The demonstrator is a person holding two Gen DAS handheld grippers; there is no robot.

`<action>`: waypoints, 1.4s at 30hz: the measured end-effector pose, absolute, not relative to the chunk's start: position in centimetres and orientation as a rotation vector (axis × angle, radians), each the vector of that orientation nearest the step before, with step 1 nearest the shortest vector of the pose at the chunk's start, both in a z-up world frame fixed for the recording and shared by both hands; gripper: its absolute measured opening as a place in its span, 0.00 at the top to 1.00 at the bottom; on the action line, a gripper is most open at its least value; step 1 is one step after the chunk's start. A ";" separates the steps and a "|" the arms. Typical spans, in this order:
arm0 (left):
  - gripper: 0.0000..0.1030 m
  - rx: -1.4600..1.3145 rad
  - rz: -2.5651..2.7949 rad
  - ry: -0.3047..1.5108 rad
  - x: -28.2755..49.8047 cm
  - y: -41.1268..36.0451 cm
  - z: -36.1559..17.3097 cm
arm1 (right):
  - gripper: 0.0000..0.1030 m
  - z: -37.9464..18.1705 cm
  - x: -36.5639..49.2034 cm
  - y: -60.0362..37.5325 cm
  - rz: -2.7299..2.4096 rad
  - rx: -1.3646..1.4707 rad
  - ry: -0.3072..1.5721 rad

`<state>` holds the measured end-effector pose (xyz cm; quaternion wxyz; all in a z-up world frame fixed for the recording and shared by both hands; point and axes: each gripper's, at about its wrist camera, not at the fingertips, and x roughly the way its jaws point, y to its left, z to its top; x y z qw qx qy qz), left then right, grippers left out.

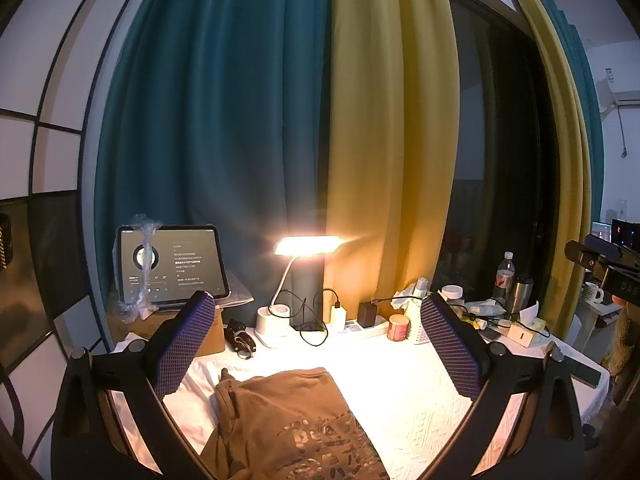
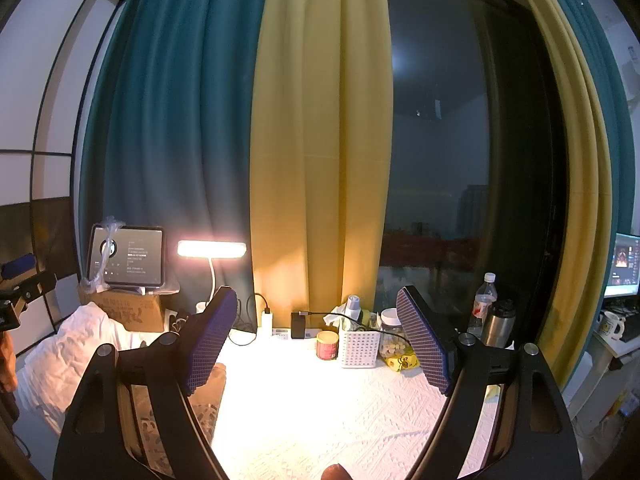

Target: Fold small clothes

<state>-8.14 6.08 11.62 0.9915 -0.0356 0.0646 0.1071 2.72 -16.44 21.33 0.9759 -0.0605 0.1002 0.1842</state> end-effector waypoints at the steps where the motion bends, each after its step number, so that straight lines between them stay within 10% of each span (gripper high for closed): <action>1: 0.02 -0.071 0.214 0.129 -8.1 6.1 11.6 | 0.18 21.3 2.7 -16.4 0.373 -0.124 0.203; 42: 0.02 -0.068 0.243 0.125 -7.9 5.9 11.9 | 0.18 20.7 2.4 -16.6 0.378 -0.148 0.212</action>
